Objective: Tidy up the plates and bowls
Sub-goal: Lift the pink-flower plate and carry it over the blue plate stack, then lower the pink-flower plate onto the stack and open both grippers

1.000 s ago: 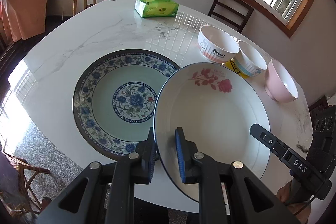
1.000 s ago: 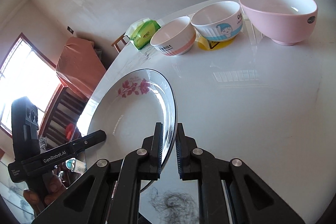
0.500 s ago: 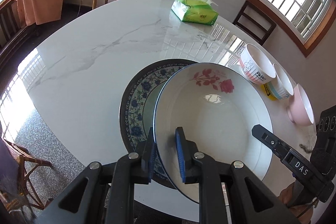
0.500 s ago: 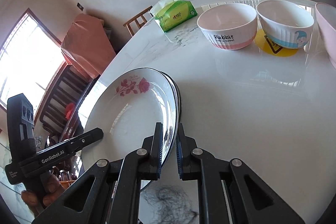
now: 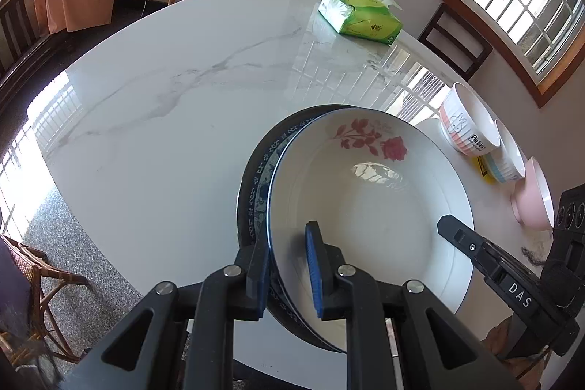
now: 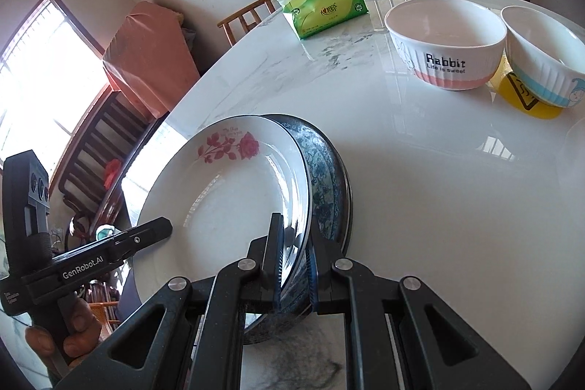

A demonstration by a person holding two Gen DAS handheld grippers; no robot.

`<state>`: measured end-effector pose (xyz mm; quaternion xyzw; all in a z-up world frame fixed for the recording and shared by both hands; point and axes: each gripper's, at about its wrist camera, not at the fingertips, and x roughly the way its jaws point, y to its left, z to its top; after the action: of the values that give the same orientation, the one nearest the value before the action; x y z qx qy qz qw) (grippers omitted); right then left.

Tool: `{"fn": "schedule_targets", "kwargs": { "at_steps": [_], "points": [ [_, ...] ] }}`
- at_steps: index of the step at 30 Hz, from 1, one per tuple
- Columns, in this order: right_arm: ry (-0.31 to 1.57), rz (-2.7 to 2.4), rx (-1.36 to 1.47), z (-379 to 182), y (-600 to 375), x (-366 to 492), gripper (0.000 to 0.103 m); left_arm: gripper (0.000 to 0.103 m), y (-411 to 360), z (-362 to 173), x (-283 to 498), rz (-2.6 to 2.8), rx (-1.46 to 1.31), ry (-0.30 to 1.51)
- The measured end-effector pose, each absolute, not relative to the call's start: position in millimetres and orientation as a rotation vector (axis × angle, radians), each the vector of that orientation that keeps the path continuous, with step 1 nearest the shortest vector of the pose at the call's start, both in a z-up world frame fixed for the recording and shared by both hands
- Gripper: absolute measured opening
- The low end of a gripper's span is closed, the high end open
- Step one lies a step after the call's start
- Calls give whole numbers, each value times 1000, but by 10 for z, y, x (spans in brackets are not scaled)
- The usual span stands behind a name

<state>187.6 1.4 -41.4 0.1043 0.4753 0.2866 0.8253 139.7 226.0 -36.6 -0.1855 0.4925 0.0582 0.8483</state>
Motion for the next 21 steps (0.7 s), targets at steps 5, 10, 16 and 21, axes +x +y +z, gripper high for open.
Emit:
{"fn": "schedule_targets", "kwargs": {
  "at_steps": [5,10,16,21],
  "points": [
    [1008,603,208,-445,49,1880,12,18,2268,-383,1394,117,-390,1035],
    [985,596,195,-446,67,1880,12,18,2279,-390,1403,109,-399,1031],
    [943,591,150,-430,106,1862,14,18,2287,-388,1391,109,-397,1023],
    [875,566,42,-393,195,1794,19,18,2283,-385,1390,115,-390,1017]
  ]
}}
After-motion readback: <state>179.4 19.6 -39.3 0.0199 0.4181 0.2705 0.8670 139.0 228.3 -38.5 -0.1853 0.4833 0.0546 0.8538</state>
